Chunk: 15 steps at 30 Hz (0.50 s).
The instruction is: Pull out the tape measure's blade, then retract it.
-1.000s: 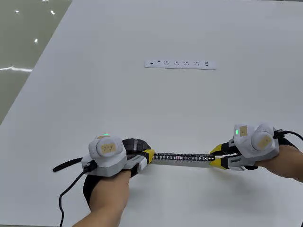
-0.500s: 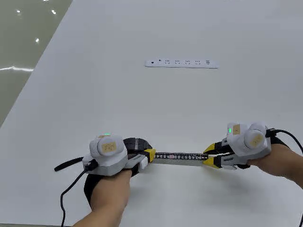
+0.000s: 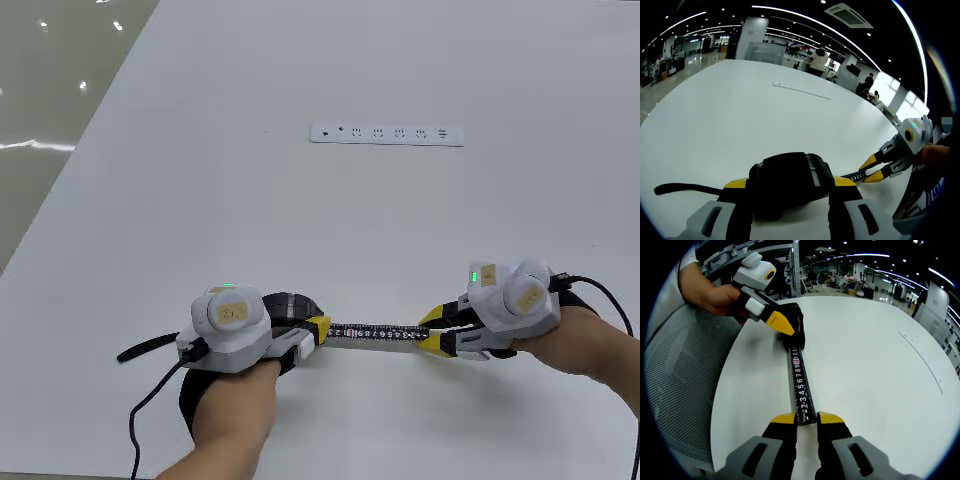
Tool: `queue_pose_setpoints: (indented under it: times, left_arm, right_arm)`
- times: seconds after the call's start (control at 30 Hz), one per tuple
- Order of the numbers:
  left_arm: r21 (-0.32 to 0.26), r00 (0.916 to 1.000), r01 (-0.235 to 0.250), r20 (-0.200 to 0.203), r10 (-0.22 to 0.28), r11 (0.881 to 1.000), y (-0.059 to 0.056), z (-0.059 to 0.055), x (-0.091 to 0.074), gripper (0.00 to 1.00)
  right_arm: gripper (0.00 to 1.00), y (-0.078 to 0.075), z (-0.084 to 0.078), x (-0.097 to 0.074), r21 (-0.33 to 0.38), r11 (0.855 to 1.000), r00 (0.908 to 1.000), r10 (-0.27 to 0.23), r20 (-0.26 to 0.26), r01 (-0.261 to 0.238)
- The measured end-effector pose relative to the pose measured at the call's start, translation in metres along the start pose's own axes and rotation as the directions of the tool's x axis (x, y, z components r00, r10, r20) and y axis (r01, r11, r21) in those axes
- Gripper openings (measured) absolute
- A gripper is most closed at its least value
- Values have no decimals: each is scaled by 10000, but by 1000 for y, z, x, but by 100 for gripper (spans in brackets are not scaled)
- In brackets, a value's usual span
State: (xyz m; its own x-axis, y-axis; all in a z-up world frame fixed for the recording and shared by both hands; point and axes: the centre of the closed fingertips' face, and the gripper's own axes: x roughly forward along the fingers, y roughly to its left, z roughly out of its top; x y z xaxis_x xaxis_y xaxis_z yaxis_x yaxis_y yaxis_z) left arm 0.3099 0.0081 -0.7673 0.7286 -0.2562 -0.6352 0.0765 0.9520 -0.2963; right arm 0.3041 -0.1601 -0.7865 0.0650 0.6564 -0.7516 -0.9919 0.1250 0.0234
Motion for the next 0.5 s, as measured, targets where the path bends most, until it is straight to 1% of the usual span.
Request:
queue_pose_setpoints:
  times: [0.5]
  left_arm:
    - [-116, 10000, 50, 4, -50, 9999, 0, 1, 0, 58]
  right_arm:
    - [11, 2, 15, 10, -71, 9998, 9997, 190, 167, -189]
